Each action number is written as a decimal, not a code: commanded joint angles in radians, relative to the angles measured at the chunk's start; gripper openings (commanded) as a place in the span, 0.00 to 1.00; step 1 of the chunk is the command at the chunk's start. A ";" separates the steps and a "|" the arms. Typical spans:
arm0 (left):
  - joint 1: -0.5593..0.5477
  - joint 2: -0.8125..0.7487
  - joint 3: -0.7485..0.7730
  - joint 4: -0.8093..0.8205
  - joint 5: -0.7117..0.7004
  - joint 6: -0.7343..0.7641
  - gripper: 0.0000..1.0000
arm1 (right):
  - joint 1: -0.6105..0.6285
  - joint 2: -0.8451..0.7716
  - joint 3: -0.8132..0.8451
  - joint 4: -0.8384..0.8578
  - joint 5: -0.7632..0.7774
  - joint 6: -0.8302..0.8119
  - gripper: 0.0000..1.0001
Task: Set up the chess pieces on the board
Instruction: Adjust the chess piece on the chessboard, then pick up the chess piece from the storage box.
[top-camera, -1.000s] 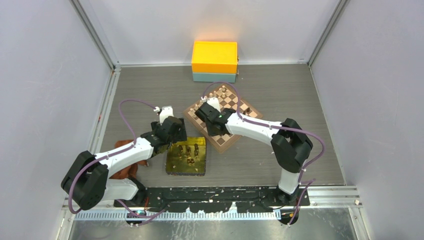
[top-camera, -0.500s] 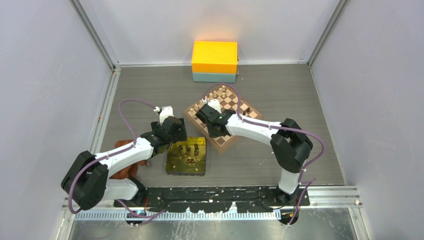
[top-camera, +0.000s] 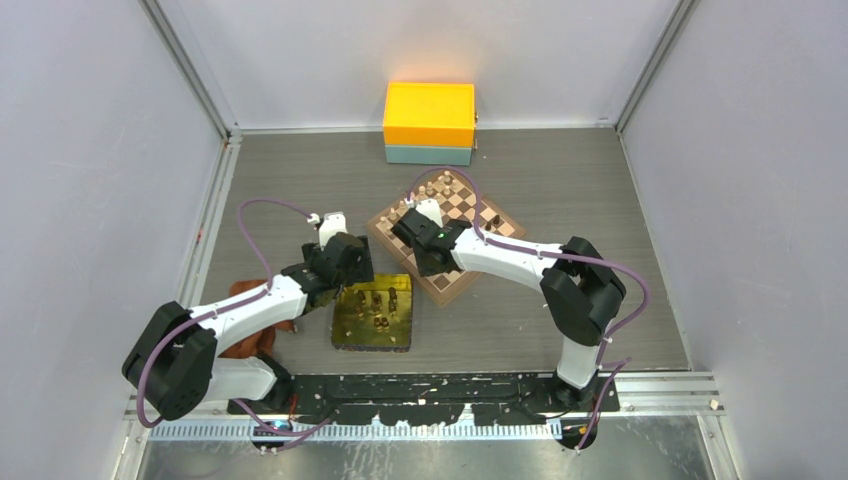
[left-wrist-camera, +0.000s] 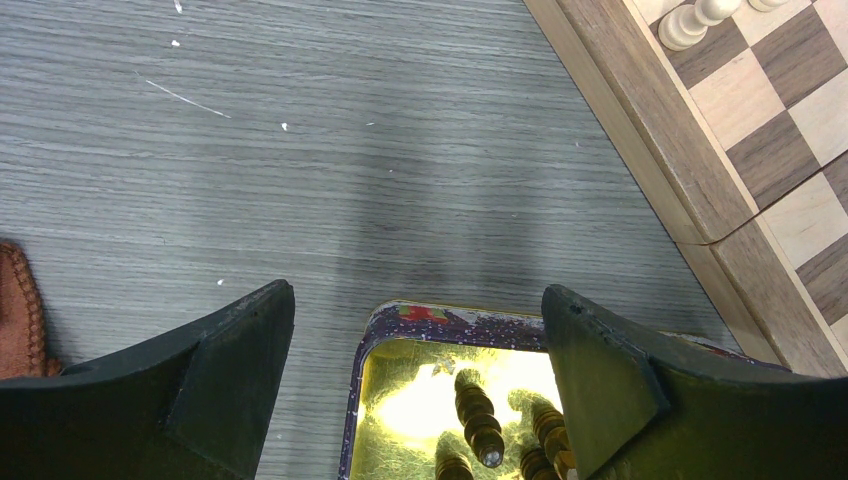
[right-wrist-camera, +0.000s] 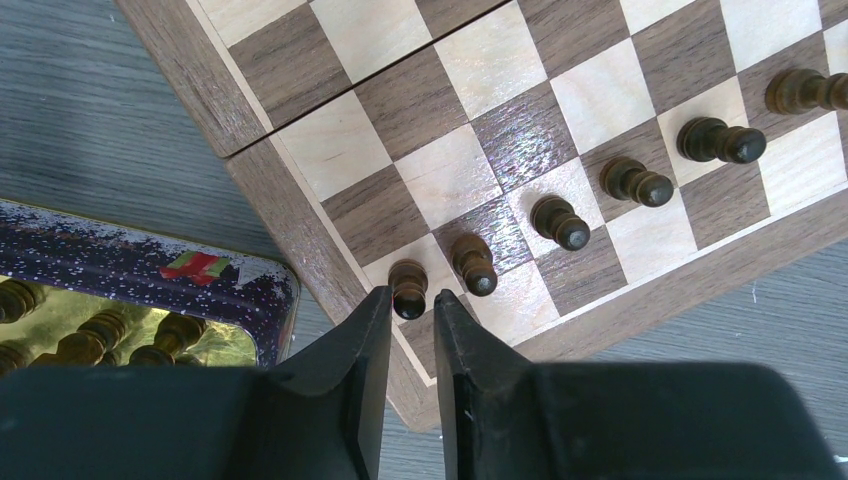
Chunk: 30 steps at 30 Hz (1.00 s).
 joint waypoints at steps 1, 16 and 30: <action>-0.004 -0.009 0.015 0.025 -0.023 -0.013 0.94 | 0.004 -0.058 0.002 0.015 0.013 0.020 0.29; -0.004 -0.012 0.008 0.028 -0.022 -0.017 0.94 | 0.013 -0.066 0.023 0.009 0.005 0.016 0.31; -0.003 -0.039 0.010 0.020 -0.033 -0.017 0.94 | 0.025 -0.071 0.094 -0.019 0.024 -0.002 0.32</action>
